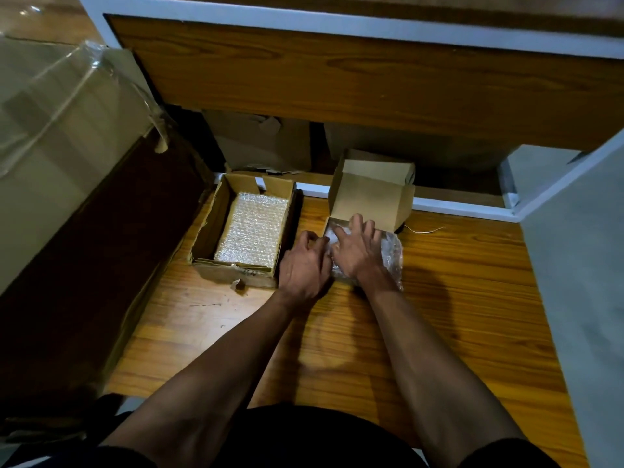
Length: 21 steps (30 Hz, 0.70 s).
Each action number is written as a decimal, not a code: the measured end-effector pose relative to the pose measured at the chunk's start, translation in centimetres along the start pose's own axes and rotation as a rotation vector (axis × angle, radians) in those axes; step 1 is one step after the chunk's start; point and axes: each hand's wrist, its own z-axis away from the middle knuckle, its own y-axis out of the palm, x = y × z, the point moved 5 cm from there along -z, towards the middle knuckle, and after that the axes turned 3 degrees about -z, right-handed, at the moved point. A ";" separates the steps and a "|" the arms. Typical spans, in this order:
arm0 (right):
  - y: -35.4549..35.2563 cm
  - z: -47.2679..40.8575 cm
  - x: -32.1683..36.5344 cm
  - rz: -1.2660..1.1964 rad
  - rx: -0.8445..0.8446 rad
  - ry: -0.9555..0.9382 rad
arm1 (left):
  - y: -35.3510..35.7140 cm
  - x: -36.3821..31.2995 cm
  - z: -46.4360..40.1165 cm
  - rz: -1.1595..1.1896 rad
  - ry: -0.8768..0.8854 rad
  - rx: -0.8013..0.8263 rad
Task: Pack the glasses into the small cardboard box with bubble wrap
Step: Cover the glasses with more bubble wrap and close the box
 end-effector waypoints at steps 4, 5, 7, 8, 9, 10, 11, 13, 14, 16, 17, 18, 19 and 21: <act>-0.1 1.5 -0.2 -0.112 -0.113 -0.114 | -0.6 0.3 1.1 0.014 0.010 -0.081; 0.1 1.7 -0.4 -0.119 -0.114 -0.146 | -0.6 0.3 1.2 -0.001 0.011 -0.078; 0.3 1.8 -0.7 -0.114 -0.080 -0.170 | -0.5 0.2 1.3 -0.044 0.010 -0.060; 0.5 1.7 -0.9 -0.101 -0.052 -0.168 | -0.5 0.1 1.2 -0.076 0.010 -0.048; 0.6 1.6 -1.0 -0.085 -0.025 -0.162 | -0.5 0.0 1.2 -0.110 0.010 -0.034; 0.7 1.4 -1.1 -0.072 -0.004 -0.157 | -0.4 -0.1 1.1 -0.145 0.009 -0.020; 0.8 1.3 -1.1 -0.065 0.010 -0.153 | -0.4 -0.3 1.1 -0.176 0.008 -0.006; 0.9 1.1 -1.3 -0.064 0.016 -0.142 | -0.3 -0.5 1.0 -0.214 0.005 0.013; 1.0 1.1 -1.3 -0.066 0.014 -0.135 | -0.3 -0.5 0.9 -0.219 0.006 0.014; 1.3 0.9 -1.4 -0.074 0.019 -0.127 | -0.5 -0.6 0.9 -0.201 0.015 0.007; 1.3 0.8 -1.4 -0.077 0.020 -0.128 | -0.7 -0.6 1.0 -0.185 0.024 0.007; 1.3 0.8 -1.4 -0.078 0.018 -0.131 | -0.8 -0.6 1.0 -0.173 0.035 0.009; 1.3 0.7 -1.4 -0.078 0.019 -0.134 | -0.9 -0.7 1.0 -0.170 0.041 0.015; 1.3 0.6 -1.5 -0.073 0.015 -0.139 | -0.9 -0.7 1.0 -0.185 0.040 0.022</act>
